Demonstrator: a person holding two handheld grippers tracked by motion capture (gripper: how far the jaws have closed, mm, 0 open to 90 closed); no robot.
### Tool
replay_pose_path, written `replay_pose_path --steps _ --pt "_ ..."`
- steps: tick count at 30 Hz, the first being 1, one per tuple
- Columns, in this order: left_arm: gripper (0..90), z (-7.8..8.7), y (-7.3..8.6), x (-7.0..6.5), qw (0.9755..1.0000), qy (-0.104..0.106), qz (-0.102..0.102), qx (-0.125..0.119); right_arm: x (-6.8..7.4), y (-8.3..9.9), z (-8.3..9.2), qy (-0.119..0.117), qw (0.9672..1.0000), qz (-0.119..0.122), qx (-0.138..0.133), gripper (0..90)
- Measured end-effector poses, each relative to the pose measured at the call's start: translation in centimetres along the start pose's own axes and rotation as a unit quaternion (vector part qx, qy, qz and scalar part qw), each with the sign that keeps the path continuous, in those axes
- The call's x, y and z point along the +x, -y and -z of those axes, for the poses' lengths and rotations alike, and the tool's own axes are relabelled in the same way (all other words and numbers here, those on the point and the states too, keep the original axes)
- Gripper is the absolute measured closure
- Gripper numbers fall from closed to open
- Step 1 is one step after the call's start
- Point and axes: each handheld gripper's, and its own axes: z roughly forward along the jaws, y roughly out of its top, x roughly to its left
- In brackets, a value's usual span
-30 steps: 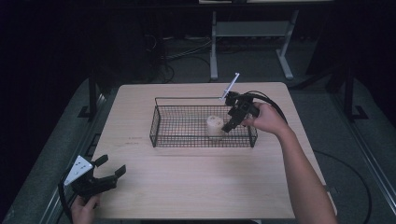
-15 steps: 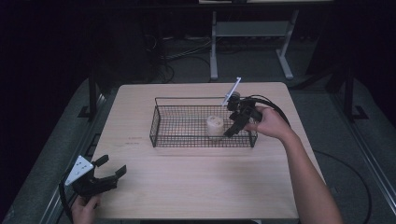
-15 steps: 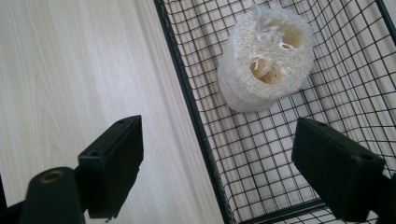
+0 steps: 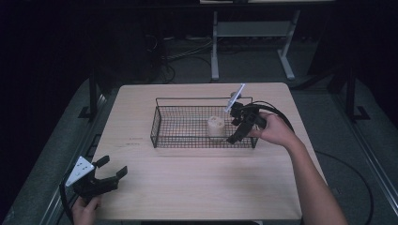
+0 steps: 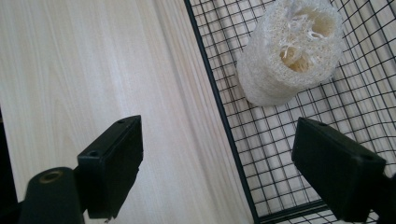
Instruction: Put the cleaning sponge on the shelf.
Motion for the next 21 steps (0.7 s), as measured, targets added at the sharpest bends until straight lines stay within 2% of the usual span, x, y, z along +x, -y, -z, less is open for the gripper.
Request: replay_pose_path --steps 15,21 --pt "13.9 0.0 0.0 -0.1 1.0000 0.000 0.000 0.001 1.4 1.4 0.0 -0.004 1.0000 0.008 -0.001 16.1" --pt "13.9 0.0 0.0 -0.1 1.0000 0.000 -0.001 0.001 1.9 2.0 -0.3 -0.007 1.0000 0.002 0.003 16.2"
